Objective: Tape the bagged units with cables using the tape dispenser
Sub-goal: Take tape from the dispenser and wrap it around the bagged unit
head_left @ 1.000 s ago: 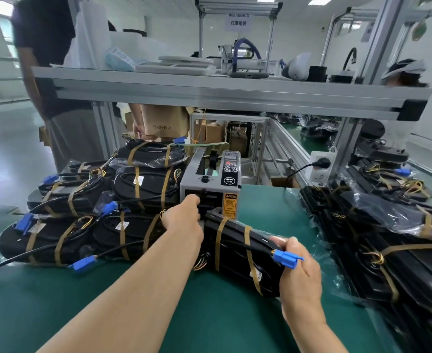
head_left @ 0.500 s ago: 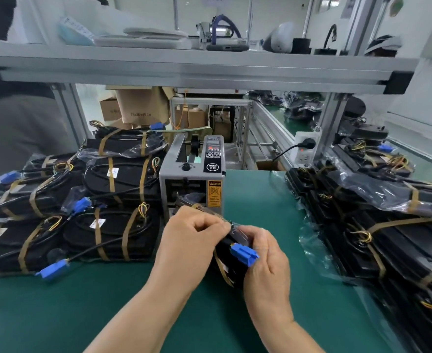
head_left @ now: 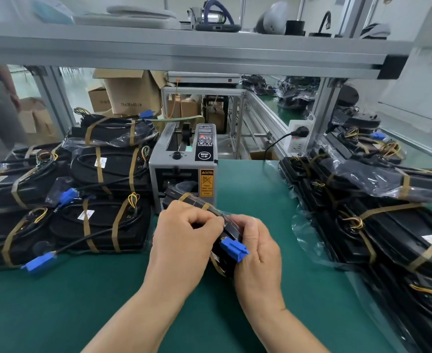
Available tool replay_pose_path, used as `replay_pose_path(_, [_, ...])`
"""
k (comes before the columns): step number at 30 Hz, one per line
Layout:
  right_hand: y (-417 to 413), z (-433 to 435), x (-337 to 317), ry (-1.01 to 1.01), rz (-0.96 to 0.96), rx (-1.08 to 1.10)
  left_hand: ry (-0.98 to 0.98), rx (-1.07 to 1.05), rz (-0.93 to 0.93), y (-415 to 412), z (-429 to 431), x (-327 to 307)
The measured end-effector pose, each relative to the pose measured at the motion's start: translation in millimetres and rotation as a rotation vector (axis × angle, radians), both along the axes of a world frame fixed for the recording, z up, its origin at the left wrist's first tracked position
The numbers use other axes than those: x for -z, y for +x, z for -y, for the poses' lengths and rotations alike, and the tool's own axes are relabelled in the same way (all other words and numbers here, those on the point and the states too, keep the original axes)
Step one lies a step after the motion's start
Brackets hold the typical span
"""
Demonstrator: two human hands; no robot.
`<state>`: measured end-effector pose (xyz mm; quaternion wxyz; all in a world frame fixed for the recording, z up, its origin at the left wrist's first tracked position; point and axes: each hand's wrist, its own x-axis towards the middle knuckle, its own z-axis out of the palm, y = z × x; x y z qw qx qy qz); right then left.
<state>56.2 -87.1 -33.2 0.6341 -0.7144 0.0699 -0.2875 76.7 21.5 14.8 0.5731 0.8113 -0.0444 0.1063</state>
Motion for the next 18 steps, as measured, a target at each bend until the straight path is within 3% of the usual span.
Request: replay_pose_path(18, [-0.8,2.2,-1.4,-0.001,0.007,-0.007,0.051,-0.092,0.006,-5.6,5.9,1.3])
